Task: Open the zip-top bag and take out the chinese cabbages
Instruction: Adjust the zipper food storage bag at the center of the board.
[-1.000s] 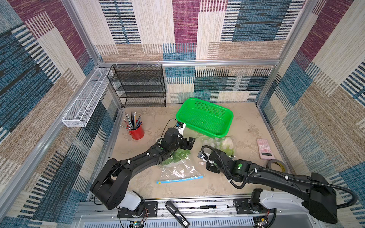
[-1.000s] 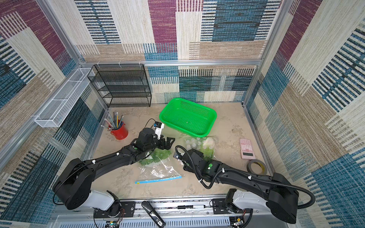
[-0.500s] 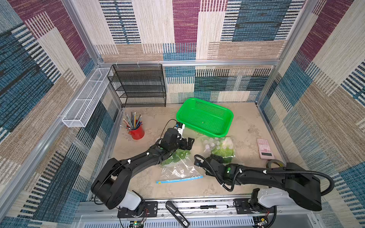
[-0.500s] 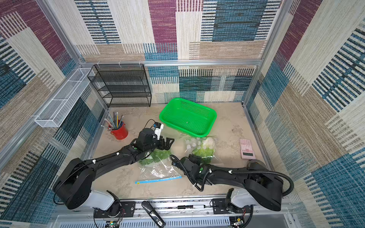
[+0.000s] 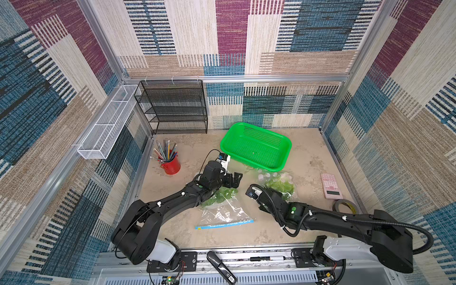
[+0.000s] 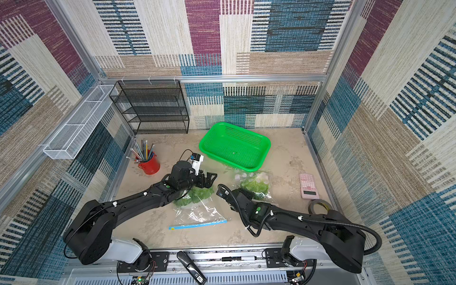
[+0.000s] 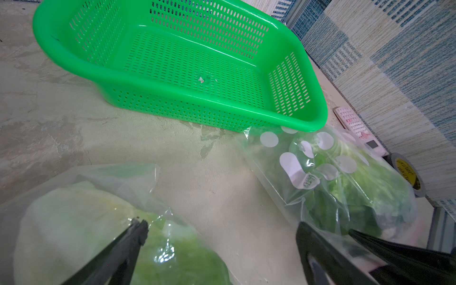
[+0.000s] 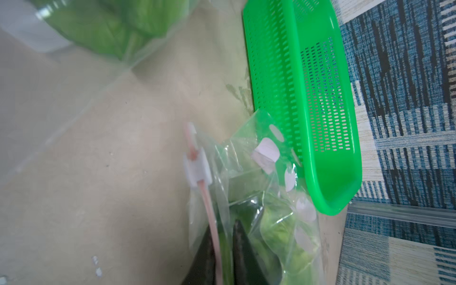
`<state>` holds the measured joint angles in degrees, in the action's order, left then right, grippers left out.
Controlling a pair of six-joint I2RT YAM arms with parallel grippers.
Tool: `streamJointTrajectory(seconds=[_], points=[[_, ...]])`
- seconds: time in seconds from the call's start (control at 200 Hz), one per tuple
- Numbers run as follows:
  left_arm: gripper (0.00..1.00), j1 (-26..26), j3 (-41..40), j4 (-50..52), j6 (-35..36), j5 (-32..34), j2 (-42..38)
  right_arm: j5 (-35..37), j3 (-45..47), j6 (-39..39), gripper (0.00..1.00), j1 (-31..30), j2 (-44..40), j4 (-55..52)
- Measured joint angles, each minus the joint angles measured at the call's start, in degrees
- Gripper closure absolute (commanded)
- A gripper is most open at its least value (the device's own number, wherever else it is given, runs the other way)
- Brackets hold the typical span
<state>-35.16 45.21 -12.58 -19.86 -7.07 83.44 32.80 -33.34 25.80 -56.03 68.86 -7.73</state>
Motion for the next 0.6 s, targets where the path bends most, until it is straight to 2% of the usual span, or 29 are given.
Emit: streamJointTrajectory(seconds=[0.15, 0.306, 0.596], points=[[0.08, 0.0, 0.3, -0.2, 0.7, -3.5, -0.3, -7.0, -1.4, -2.6, 0.93, 2.6, -4.5, -1.4], [0.09, -0.1, -0.5, -3.1, 3.6, -9.1, -1.9, -14.9, -2.6, -4.8, 0.94, 6.1, -8.6, -2.6], [0.09, -0.1, -2.8, -10.7, 12.6, -27.9, -6.6, -29.3, -2.9, -7.3, 0.93, 14.2, -13.1, -2.4]])
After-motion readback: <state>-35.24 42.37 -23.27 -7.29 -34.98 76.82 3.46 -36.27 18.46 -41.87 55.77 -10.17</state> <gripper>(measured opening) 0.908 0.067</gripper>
